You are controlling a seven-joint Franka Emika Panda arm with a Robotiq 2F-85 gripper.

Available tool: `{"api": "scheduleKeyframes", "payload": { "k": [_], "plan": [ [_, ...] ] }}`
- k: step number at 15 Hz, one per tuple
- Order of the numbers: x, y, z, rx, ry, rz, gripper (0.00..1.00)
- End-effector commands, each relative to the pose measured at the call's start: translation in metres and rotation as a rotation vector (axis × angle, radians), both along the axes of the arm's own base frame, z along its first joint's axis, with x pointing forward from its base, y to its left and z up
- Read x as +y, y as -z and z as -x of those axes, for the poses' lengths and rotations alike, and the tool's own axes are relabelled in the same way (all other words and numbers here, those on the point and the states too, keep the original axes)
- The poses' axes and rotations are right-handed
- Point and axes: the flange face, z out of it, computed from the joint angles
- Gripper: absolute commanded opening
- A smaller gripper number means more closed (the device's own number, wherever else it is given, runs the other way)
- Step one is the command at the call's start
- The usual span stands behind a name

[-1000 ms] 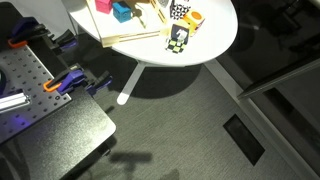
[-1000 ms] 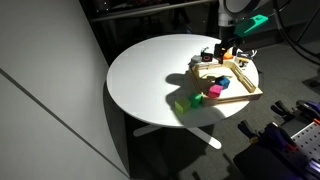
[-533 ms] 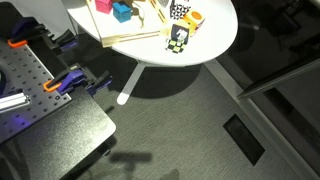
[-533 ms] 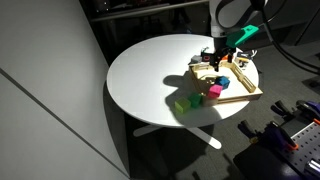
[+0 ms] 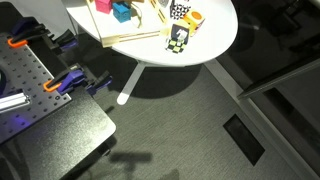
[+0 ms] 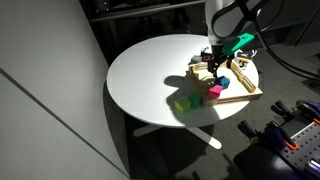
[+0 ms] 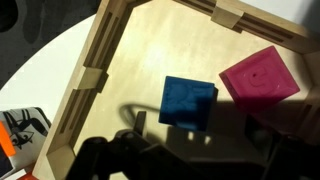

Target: Put the blue building block on the table

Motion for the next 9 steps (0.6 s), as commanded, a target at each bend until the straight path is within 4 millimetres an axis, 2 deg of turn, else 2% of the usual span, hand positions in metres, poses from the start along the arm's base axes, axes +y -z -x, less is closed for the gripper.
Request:
{"api": "scheduleKeyframes", "payload": {
  "k": [1,9],
  "plan": [
    [-0.001,0.007,-0.003,-0.016,0.029,0.036,1.00],
    [-0.003,0.028,-0.004,-0.053,0.063,0.071,1.00]
  ]
}}
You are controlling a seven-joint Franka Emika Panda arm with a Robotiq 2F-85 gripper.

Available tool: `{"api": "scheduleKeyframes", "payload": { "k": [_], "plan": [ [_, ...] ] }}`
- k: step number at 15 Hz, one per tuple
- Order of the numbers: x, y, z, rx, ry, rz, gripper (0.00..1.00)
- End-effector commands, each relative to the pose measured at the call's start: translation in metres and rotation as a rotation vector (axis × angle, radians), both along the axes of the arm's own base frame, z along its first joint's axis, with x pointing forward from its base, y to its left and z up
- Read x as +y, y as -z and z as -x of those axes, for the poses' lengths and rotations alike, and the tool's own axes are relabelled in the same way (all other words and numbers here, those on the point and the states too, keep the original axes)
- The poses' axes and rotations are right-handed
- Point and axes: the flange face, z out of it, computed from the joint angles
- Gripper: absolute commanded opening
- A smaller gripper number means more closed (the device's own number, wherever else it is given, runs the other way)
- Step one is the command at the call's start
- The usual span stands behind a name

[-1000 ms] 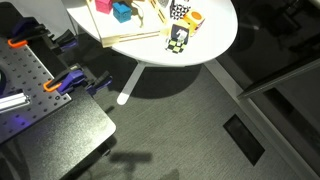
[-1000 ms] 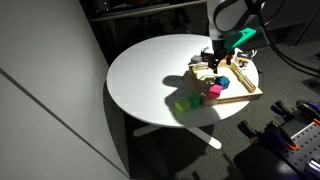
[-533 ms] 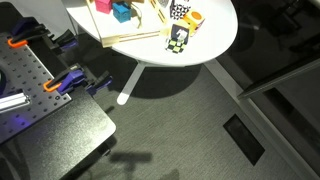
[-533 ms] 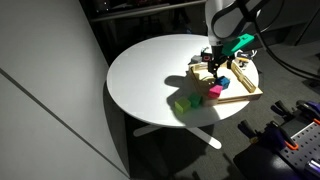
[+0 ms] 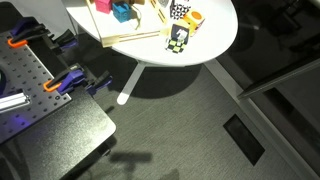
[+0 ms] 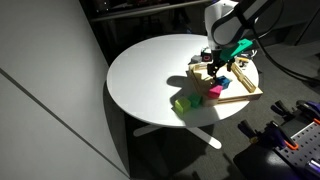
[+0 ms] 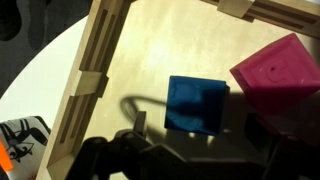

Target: Put the blue building block on the table

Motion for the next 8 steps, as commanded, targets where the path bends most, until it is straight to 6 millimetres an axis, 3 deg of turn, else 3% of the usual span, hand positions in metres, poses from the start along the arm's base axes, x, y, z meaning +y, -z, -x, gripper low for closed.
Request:
{"api": "scheduleKeyframes", "payload": {
  "k": [1,8],
  "plan": [
    [0.001,0.007,-0.003,-0.032,0.010,0.036,1.00],
    [0.004,0.021,0.000,-0.025,0.018,0.045,1.00]
  ]
}}
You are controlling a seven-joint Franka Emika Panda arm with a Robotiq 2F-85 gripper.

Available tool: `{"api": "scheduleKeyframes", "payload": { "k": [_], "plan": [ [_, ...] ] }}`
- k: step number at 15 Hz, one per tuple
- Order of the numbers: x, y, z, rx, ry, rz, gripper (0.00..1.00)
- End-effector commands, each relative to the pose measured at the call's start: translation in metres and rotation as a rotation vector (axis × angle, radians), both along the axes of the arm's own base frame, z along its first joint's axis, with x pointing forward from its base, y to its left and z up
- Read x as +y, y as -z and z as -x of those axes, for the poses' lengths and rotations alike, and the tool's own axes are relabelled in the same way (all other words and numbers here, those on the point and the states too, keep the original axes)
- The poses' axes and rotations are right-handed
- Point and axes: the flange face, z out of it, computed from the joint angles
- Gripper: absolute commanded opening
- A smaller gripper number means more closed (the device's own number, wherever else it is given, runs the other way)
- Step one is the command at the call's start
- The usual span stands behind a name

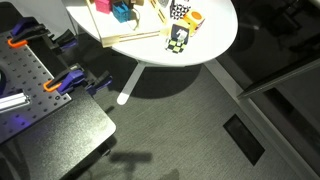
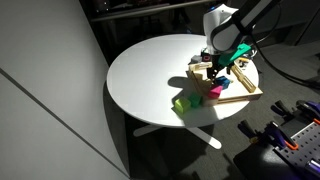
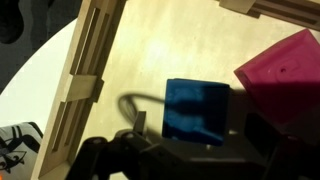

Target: Put the blue building block on the table

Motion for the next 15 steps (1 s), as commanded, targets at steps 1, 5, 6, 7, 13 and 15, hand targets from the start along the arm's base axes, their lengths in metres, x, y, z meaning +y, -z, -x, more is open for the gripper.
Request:
{"api": "scheduleKeyframes", "payload": {
  "k": [1,5,6,7,13,15],
  "plan": [
    [0.0013,0.0036,-0.0024,-0.021,0.005,0.021,1.00],
    [-0.0007,0.0091,-0.0018,-0.023,0.004,0.008,1.00],
    [-0.0011,0.0101,-0.0016,-0.030,0.003,0.002,1.00],
    [-0.0014,0.0109,-0.0016,-0.041,0.001,-0.005,1.00],
    [-0.0007,0.0128,-0.0026,-0.120,-0.010,-0.045,0.58],
    [-0.0008,0.0108,-0.0028,-0.133,-0.016,-0.053,0.42]
  ]
}}
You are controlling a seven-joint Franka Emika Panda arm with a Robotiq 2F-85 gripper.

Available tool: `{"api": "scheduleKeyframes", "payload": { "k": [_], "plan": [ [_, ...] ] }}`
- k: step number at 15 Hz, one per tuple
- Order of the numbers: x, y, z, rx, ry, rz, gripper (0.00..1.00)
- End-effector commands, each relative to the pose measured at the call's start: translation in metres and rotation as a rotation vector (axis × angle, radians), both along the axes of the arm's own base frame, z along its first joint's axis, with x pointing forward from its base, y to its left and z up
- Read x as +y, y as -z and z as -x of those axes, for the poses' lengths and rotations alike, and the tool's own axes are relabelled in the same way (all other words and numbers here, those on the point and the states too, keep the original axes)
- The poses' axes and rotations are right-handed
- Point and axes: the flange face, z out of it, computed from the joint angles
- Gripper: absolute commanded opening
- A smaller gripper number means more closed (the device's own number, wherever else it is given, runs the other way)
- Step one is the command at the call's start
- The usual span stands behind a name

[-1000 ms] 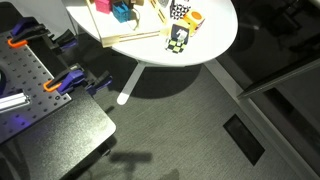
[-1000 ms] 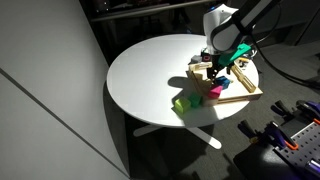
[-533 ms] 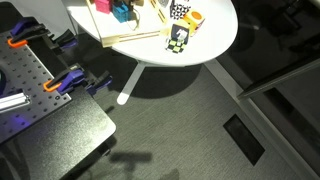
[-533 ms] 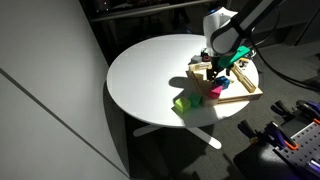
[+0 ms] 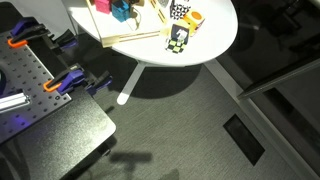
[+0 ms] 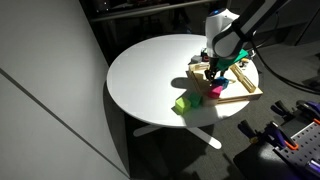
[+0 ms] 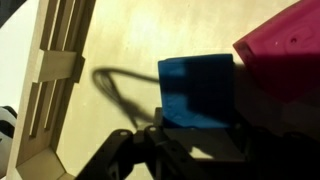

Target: Put the blue building block on the table

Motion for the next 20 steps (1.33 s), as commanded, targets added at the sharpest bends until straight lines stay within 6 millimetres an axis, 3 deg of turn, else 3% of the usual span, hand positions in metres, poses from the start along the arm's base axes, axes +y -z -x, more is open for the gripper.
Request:
{"api": "scheduleKeyframes", "payload": {
  "k": [1,11,20],
  "plan": [
    [-0.001,-0.008,0.002,-0.035,-0.006,-0.013,0.36],
    [-0.010,-0.046,0.006,-0.064,0.008,-0.004,0.33],
    [-0.044,-0.083,0.020,-0.061,0.064,0.003,0.33]
  ]
}}
